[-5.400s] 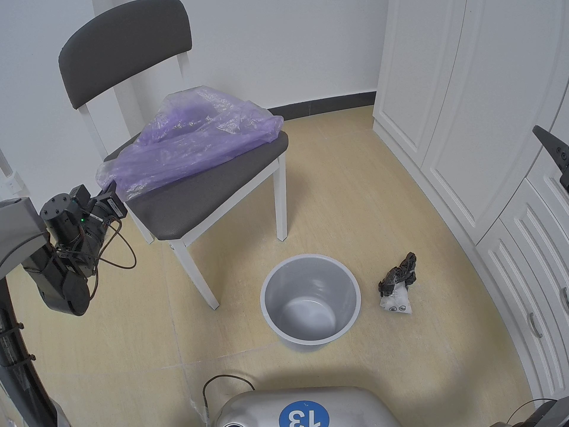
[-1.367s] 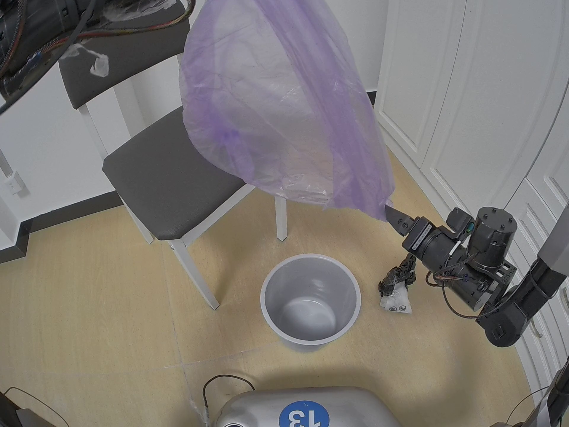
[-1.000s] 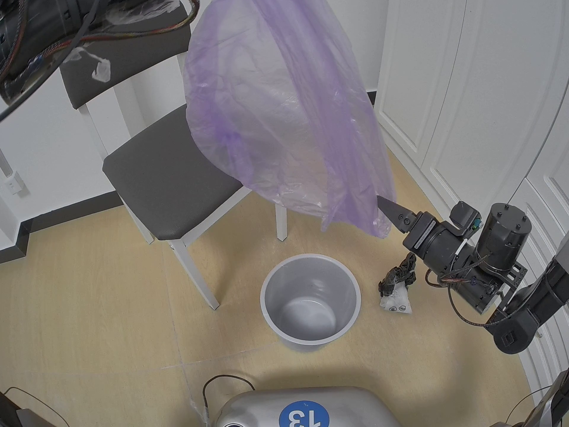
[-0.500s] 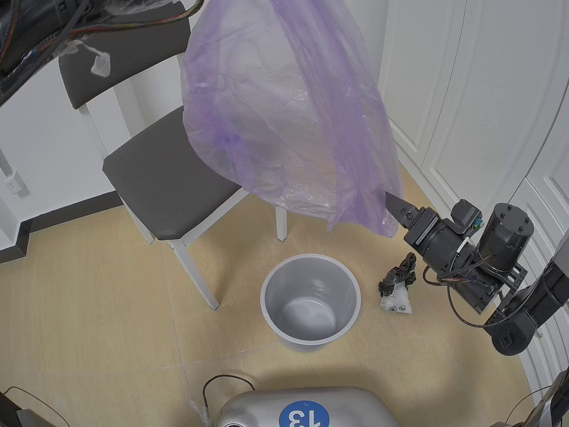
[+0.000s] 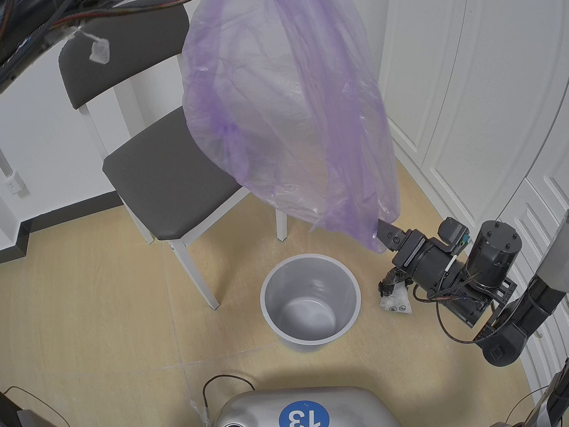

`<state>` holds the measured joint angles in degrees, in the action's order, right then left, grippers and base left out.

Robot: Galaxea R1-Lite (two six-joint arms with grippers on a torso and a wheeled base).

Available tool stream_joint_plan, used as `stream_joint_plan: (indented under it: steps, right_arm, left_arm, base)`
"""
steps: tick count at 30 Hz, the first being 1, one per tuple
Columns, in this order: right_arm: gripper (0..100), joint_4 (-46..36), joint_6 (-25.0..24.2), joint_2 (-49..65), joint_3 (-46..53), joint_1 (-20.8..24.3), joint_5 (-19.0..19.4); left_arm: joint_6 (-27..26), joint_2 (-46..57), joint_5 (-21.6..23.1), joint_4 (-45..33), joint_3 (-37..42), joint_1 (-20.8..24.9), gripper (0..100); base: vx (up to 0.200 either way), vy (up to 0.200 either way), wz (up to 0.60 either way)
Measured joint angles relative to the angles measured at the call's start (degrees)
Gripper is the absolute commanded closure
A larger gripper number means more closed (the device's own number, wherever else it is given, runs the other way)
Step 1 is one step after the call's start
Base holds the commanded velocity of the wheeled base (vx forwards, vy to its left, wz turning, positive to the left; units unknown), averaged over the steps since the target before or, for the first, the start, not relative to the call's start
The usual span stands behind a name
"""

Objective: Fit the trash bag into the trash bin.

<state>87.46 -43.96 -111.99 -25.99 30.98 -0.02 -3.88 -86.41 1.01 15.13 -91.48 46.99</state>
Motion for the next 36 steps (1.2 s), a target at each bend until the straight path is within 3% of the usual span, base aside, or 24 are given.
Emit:
stream_joint_plan:
  steps: [12,13,18,25,31,36]
  right_arm:
    - [0,1.6,0.3,-1.5,0.4,0.2,-0.5]
    - [100,1.6,0.4,-1.4,0.6,0.2,-0.5]
    - [100,1.6,1.1,-1.1,1.0,0.1,-0.4]
    - [100,0.6,6.0,-0.4,1.9,-0.9,0.0]
    - [100,-6.8,9.2,2.7,2.0,-3.3,0.4]
    - [100,-20.5,10.3,7.3,0.7,-5.1,1.2]
  left_arm:
    - [0.0,-0.2,0.0,0.0,0.0,0.5,100]
    - [0.0,-0.3,0.0,0.0,0.0,0.5,100]
    - [0.0,-0.3,-0.4,-0.1,0.3,0.0,100]
    - [-0.4,-0.3,-0.8,-1.3,2.0,-2.8,100]
    - [-0.9,0.6,-2.1,-13.1,4.0,-6.9,100]
    - [-0.9,2.1,-4.2,-24.7,7.4,-9.0,100]
  base:
    - [0.0,0.0,0.0]
    - [0.0,0.0,0.0]
    - [0.0,0.0,0.0]
    - [0.0,0.0,0.0]
    - [0.0,0.0,0.0]
    - [0.0,0.0,0.0]
